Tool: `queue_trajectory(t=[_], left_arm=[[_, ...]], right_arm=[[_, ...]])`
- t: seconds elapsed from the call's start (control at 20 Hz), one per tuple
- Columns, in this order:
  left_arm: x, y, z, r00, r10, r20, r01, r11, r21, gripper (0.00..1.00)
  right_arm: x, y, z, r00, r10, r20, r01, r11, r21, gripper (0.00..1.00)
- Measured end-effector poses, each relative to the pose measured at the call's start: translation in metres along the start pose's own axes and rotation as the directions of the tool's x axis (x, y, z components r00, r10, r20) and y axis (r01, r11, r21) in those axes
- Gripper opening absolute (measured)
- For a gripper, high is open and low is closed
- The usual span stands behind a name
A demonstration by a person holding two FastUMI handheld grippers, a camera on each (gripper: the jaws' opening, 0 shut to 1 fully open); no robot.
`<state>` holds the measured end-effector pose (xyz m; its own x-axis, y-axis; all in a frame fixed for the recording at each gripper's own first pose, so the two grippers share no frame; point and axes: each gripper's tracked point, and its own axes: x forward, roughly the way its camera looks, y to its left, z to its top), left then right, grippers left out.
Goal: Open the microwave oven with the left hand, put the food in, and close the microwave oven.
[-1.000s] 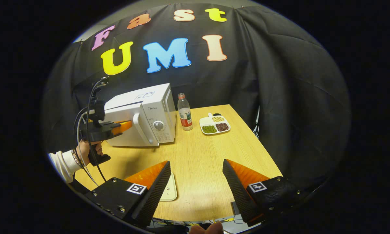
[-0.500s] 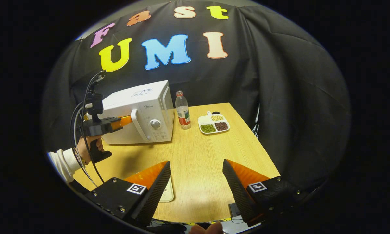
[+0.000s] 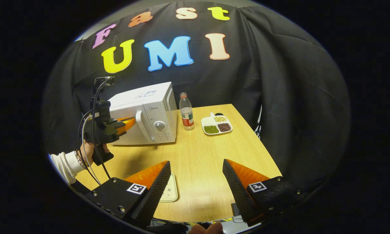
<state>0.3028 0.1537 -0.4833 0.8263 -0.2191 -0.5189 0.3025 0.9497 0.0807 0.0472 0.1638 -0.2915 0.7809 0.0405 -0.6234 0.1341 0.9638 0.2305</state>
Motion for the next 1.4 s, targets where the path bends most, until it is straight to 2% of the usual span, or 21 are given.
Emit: queue_trajectory(t=[0.2,0.35,0.65,0.8,0.85,0.9,0.95,1.0,1.1,1.2,1.3,1.4], left_arm=[[-0.028,0.009,-0.013,1.0,0.021,-0.017,-0.022,0.997,-0.08,0.09],[-0.076,0.011,-0.025,0.999,0.037,-0.02,-0.04,0.985,-0.17,0.09],[-0.188,-0.002,-0.045,0.997,0.057,-0.048,-0.066,0.978,-0.199,0.09],[-0.246,-0.004,-0.025,0.997,0.071,-0.022,-0.074,0.969,-0.237,0.09],[-0.264,-0.003,-0.015,0.997,0.081,-0.003,-0.079,0.964,-0.252,0.12],[-0.281,0.0,-0.003,0.995,0.096,0.019,-0.088,0.961,-0.264,0.08],[-0.3,0.003,0.008,0.994,0.108,0.033,-0.095,0.955,-0.281,0.09],[-0.315,0.004,0.02,0.993,0.111,0.044,-0.093,0.949,-0.301,0.12],[-0.354,0.008,0.061,0.978,0.137,0.159,-0.074,0.934,-0.349,0.56],[-0.399,0.029,0.123,0.922,0.207,0.327,-0.085,0.932,-0.351,1.0],[-0.428,0.055,0.154,0.874,0.271,0.404,-0.152,0.941,-0.301,0.98],[-0.439,0.054,0.167,0.871,0.266,0.413,-0.175,0.953,-0.246,0.99]], right_arm=[[-0.009,-0.002,0.003,1.0,0.002,0.016,-0.002,1.0,0.014,0.98],[-0.014,0.005,0.005,0.999,0.016,0.032,-0.017,1.0,0.016,0.98],[-0.017,0.027,0.012,0.996,0.073,0.055,-0.075,0.997,0.023,0.98],[-0.02,0.033,0.028,0.992,0.08,0.099,-0.083,0.996,0.021,0.98],[-0.022,0.036,0.033,0.99,0.084,0.112,-0.087,0.996,0.021,0.98],[-0.025,0.039,0.036,0.989,0.085,0.125,-0.088,0.996,0.018,0.98],[-0.026,0.04,0.039,0.987,0.083,0.136,-0.085,0.996,0.015,0.98],[-0.029,0.042,0.042,0.986,0.085,0.145,-0.088,0.996,0.015,0.98],[-0.041,0.05,0.051,0.981,0.091,0.172,-0.093,0.996,0.003,0.98],[-0.051,0.052,0.062,0.976,0.089,0.2,-0.088,0.996,-0.017,0.98],[-0.062,0.056,0.079,0.967,0.085,0.238,-0.082,0.996,-0.023,0.98],[-0.076,0.062,0.1,0.958,0.089,0.271,-0.088,0.996,-0.017,0.98]])
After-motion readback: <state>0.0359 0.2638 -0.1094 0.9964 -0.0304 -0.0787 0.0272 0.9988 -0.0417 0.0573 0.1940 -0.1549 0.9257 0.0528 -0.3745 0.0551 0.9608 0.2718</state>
